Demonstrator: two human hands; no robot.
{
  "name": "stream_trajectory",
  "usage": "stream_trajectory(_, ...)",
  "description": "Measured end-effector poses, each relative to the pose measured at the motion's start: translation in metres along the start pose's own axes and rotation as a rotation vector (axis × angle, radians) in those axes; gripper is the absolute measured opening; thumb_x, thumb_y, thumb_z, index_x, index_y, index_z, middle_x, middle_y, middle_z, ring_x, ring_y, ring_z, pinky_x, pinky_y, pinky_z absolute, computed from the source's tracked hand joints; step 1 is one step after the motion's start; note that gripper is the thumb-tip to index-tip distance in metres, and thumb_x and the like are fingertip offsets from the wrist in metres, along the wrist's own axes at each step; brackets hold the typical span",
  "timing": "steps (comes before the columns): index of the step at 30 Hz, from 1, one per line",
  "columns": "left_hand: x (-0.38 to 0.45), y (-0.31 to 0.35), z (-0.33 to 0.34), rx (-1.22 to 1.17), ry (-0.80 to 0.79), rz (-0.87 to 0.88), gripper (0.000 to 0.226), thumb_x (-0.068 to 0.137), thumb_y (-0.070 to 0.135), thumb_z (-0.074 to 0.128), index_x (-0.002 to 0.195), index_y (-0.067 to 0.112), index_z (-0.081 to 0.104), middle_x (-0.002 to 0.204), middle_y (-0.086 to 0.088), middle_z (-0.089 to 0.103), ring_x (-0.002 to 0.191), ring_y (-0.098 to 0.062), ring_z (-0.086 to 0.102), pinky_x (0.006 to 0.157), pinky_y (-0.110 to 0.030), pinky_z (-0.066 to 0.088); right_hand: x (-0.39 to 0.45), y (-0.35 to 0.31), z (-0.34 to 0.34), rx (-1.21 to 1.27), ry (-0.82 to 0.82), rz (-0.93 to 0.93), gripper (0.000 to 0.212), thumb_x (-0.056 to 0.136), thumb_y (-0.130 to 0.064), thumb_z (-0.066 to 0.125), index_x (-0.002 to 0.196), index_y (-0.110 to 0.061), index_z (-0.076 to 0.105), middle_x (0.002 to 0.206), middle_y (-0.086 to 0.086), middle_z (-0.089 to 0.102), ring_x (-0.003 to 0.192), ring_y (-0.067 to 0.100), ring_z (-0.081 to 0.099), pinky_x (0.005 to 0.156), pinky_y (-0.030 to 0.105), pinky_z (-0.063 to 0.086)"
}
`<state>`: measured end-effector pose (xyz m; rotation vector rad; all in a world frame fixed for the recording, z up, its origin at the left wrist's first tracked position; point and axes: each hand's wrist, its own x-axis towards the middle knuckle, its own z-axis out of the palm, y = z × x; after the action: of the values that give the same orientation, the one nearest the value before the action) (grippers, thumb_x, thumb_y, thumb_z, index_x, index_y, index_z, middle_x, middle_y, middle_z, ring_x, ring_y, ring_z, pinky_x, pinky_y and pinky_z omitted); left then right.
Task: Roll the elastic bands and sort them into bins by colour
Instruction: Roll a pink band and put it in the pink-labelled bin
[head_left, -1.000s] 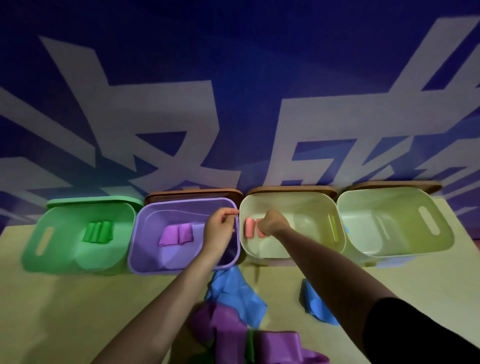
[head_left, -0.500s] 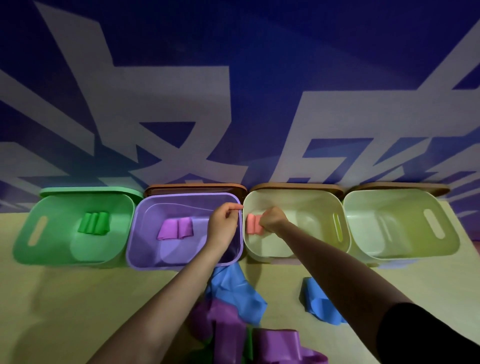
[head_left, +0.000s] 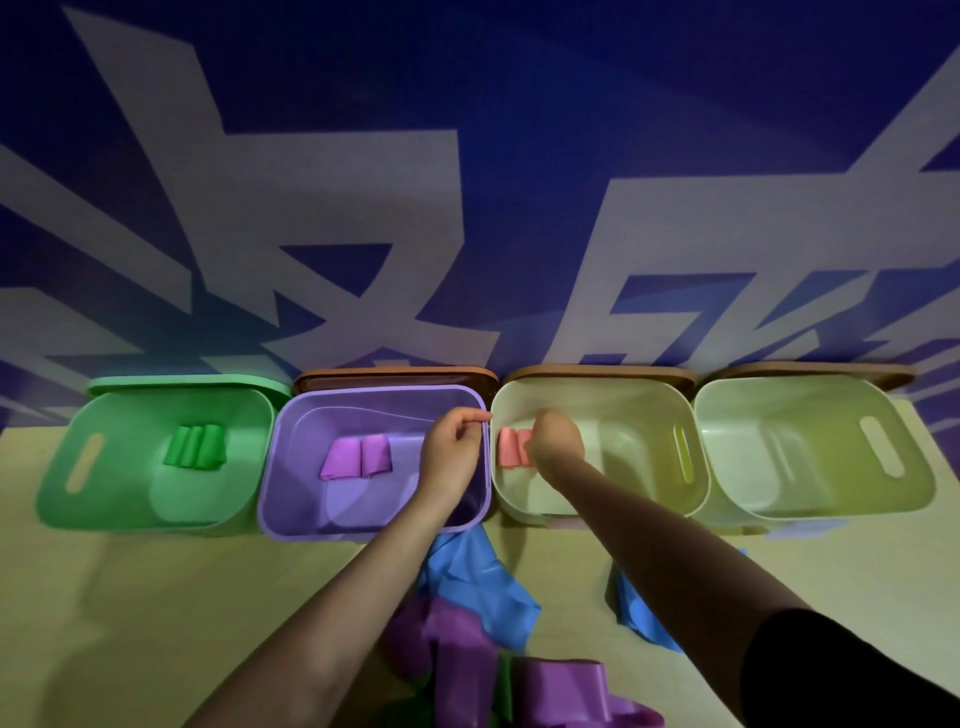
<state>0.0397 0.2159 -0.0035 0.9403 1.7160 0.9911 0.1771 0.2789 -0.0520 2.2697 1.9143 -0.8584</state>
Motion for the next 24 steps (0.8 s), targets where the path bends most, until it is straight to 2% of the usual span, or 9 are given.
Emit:
stream_trajectory(4, -0.001, 0.002, 0.001, 0.015, 0.008, 0.0, 0.036, 0.094, 0.007, 0.045, 0.083, 0.036, 0.064, 0.1, 0.004, 0.067, 0.093, -0.017, 0.062, 0.089, -0.046, 0.052, 0.004, -0.003, 0.0, -0.045, -0.006, -0.035, 0.021, 0.093, -0.012, 0.052, 0.112, -0.007, 0.06, 0.113, 0.011, 0.062, 0.105, 0.027, 0.059, 0.087, 0.031, 0.046)
stream_trajectory(7, -0.001, 0.002, 0.002, 0.012, 0.014, -0.009, 0.035, 0.093, 0.006, 0.045, 0.084, 0.033, 0.064, 0.097, 0.004, 0.067, 0.091, -0.019, 0.063, 0.088, -0.047, 0.052, 0.007, 0.0, -0.003, -0.08, -0.025, -0.095, 0.019, 0.092, -0.011, 0.052, 0.107, -0.005, 0.062, 0.111, 0.012, 0.064, 0.103, 0.029, 0.06, 0.082, 0.03, 0.045)
stream_trajectory(11, -0.001, 0.003, 0.002, 0.014, 0.016, -0.011, 0.034, 0.093, 0.005, 0.045, 0.084, 0.031, 0.064, 0.092, 0.004, 0.067, 0.087, -0.022, 0.063, 0.085, -0.048, 0.053, 0.007, 0.011, -0.016, 0.006, -0.042, -0.173, 0.022, 0.09, -0.015, 0.054, 0.105, -0.007, 0.07, 0.109, 0.01, 0.067, 0.103, 0.028, 0.06, 0.086, 0.028, 0.046)
stream_trajectory(12, -0.001, 0.004, 0.002, 0.018, 0.014, -0.009, 0.034, 0.093, 0.005, 0.045, 0.084, 0.031, 0.064, 0.092, 0.004, 0.067, 0.087, -0.022, 0.062, 0.085, -0.048, 0.053, 0.005, 0.013, -0.021, 0.044, -0.037, -0.185, 0.019, 0.089, -0.015, 0.054, 0.096, -0.01, 0.072, 0.104, 0.01, 0.068, 0.1, 0.028, 0.061, 0.082, 0.027, 0.046)
stream_trajectory(13, -0.001, 0.004, 0.002, 0.024, 0.013, -0.007, 0.033, 0.093, 0.005, 0.045, 0.084, 0.031, 0.064, 0.09, 0.005, 0.066, 0.086, -0.022, 0.062, 0.085, -0.048, 0.053, 0.005, 0.017, -0.025, 0.075, -0.022, -0.196, 0.019, 0.087, -0.014, 0.053, 0.079, -0.014, 0.07, 0.093, 0.01, 0.068, 0.091, 0.028, 0.061, 0.073, 0.026, 0.044)
stream_trajectory(14, -0.001, 0.004, 0.002, 0.029, 0.013, -0.005, 0.033, 0.093, 0.005, 0.045, 0.084, 0.031, 0.063, 0.089, 0.005, 0.066, 0.085, -0.021, 0.061, 0.084, -0.047, 0.053, 0.006, 0.02, -0.03, 0.114, 0.006, -0.19, 0.026, 0.085, -0.011, 0.051, 0.061, -0.017, 0.061, 0.079, 0.011, 0.065, 0.08, 0.028, 0.06, 0.065, 0.025, 0.039)
stream_trajectory(16, -0.001, 0.005, 0.002, 0.034, 0.014, -0.002, 0.034, 0.092, 0.004, 0.045, 0.084, 0.031, 0.063, 0.088, 0.003, 0.065, 0.082, -0.019, 0.06, 0.084, -0.046, 0.053, 0.008, 0.029, -0.039, 0.21, 0.056, -0.164, 0.033, 0.082, -0.006, 0.048, 0.05, -0.014, 0.046, 0.063, 0.009, 0.055, 0.067, 0.026, 0.053, 0.059, 0.024, 0.032)
stream_trajectory(20, -0.003, 0.006, 0.004, 0.034, 0.031, -0.002, 0.035, 0.091, 0.004, 0.044, 0.082, 0.032, 0.063, 0.09, -0.001, 0.066, 0.079, -0.02, 0.059, 0.08, -0.044, 0.051, 0.008, 0.043, -0.05, 0.193, 0.037, -0.046, 0.028, 0.088, -0.009, 0.046, 0.062, -0.012, 0.055, 0.073, 0.011, 0.057, 0.073, 0.025, 0.051, 0.064, 0.024, 0.033)
stream_trajectory(24, -0.005, 0.008, 0.003, 0.052, 0.016, 0.002, 0.034, 0.092, 0.005, 0.044, 0.084, 0.032, 0.062, 0.094, -0.002, 0.066, 0.083, -0.019, 0.059, 0.081, -0.042, 0.051, 0.011, 0.051, -0.045, 0.146, -0.047, 0.074, 0.026, 0.089, -0.014, 0.046, 0.086, -0.003, 0.069, 0.089, 0.015, 0.067, 0.091, 0.032, 0.064, 0.071, 0.028, 0.045)
